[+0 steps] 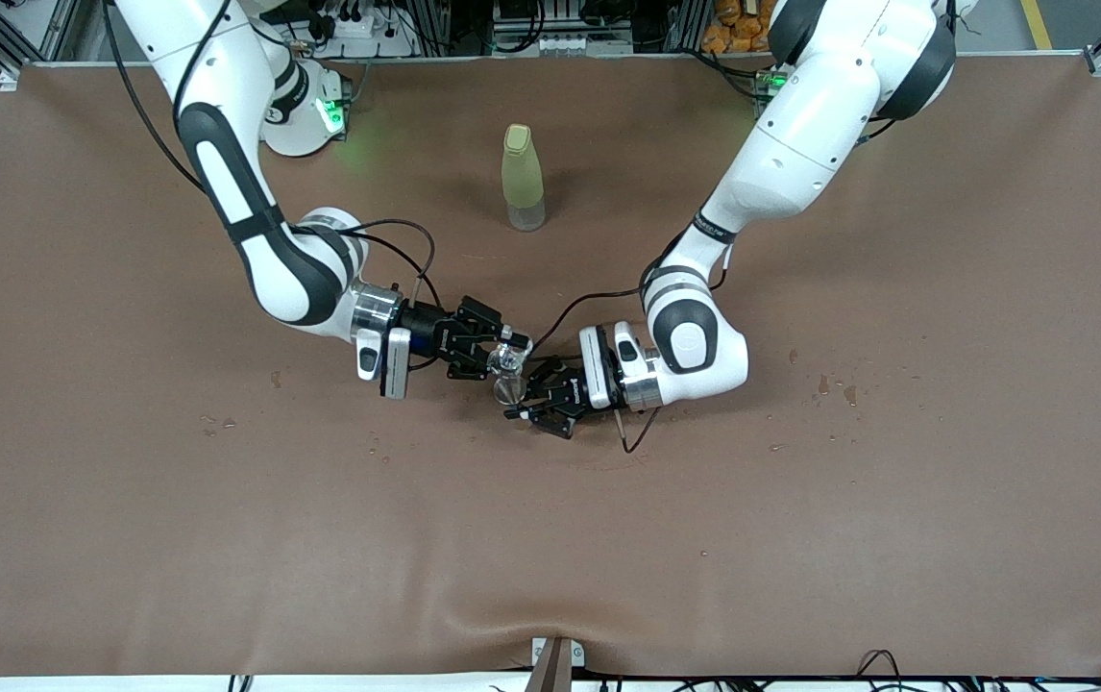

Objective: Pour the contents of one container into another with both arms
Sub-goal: 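Pour the liquid from the glass cup into the steel jigger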

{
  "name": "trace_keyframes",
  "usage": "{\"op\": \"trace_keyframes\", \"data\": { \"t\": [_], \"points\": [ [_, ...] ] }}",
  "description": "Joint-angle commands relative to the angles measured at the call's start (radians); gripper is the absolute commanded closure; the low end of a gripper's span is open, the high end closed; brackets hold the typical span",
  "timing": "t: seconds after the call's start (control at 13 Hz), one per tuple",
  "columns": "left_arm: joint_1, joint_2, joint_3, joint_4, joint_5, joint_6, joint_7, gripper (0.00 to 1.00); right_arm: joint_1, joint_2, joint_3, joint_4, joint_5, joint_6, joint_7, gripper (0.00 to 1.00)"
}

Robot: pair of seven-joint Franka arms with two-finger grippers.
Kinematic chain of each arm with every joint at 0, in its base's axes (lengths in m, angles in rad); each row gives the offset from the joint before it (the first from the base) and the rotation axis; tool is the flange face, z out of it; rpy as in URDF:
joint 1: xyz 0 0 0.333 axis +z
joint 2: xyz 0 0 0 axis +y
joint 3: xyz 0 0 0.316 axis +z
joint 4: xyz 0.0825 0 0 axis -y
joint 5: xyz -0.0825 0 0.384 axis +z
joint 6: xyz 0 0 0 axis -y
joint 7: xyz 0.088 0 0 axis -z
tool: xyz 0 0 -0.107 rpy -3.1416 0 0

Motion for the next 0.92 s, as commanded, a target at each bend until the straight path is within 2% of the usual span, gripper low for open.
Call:
{"op": "trace_keyframes", "data": {
  "t": [0.0,0.85],
  "points": [
    [-0.016,0.011,0.009,0.026,-0.048,0.018,-0.013,1.00,0.018,-0.001,-0.005,0.015,0.025,0.020,0.069,0.91],
    [-0.020,0.011,0.009,0.026,-0.053,0.018,-0.039,1.00,0.027,-0.011,-0.003,0.021,0.025,0.054,0.277,0.91]
  ]
}}
